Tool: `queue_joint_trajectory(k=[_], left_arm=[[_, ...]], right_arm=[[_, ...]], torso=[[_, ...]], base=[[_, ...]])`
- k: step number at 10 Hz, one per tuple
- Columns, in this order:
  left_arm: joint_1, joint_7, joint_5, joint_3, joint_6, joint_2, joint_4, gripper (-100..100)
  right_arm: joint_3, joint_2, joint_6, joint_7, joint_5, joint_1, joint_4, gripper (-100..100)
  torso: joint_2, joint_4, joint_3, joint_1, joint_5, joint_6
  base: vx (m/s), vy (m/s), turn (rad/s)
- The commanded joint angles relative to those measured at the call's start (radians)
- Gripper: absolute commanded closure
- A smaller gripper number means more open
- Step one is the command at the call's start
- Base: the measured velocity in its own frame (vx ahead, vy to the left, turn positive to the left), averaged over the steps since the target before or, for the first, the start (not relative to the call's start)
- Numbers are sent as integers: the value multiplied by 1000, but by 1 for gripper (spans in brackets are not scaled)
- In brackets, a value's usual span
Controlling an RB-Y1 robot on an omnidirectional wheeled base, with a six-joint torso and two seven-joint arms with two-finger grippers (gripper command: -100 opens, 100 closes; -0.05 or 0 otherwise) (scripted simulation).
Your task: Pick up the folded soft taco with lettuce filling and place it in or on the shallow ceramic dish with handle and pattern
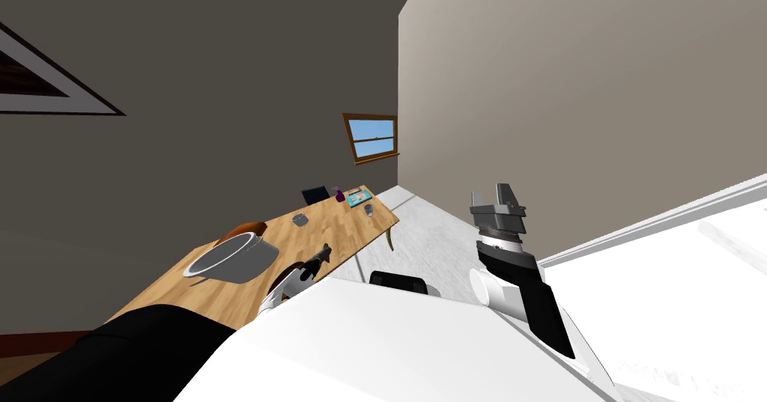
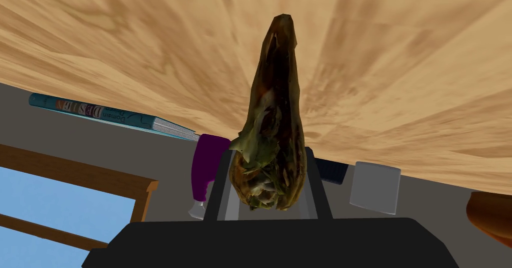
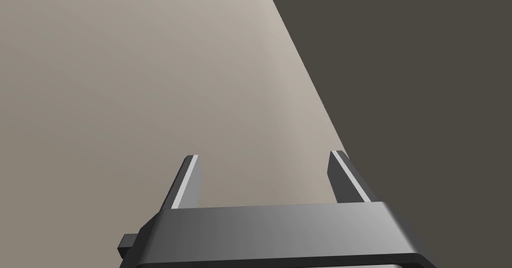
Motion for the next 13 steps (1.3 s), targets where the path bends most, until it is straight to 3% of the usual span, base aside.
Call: queue_joint_trajectory(k=[1, 2, 4, 5, 6, 7, 13], left_arm=[[0, 0, 0, 0, 0, 0, 0, 0], [15, 2, 9, -5, 13, 12, -31, 100], [38, 6, 19, -10, 30, 27, -72, 100], [29, 5, 16, -9, 23, 23, -57, 100], [31, 5, 17, -9, 24, 23, -58, 0], [26, 16, 30, 9, 36, 32, -91, 100], [22, 48, 68, 56, 71, 61, -192, 100]], right_arm=[[0, 0, 0, 0, 0, 0, 0, 0], [0, 0, 0, 0, 0, 0, 0, 0], [0, 0, 0, 0, 0, 0, 0, 0], [0, 0, 0, 0, 0, 0, 0, 0], [0, 0, 0, 0, 0, 0, 0, 0], [0, 0, 0, 0, 0, 0, 0, 0], [0, 0, 0, 0, 0, 0, 0, 0]], torso=[[0, 0, 0, 0, 0, 0], [0, 0, 0, 0, 0, 0], [2, 0, 1, -2, -1, -1], [2, 0, 1, -3, -1, -1], [1, 0, 1, -2, -1, -1], [1, 0, 0, -1, 0, -1], [5, 3, 4, 3, 0, -2]], base=[[0, 0, 0], [-14, -14, 21], [-23, -31, 23], [-13, -14, 6], [0, 0, 0], [-28, 17, 3], [-44, 47, -2]])
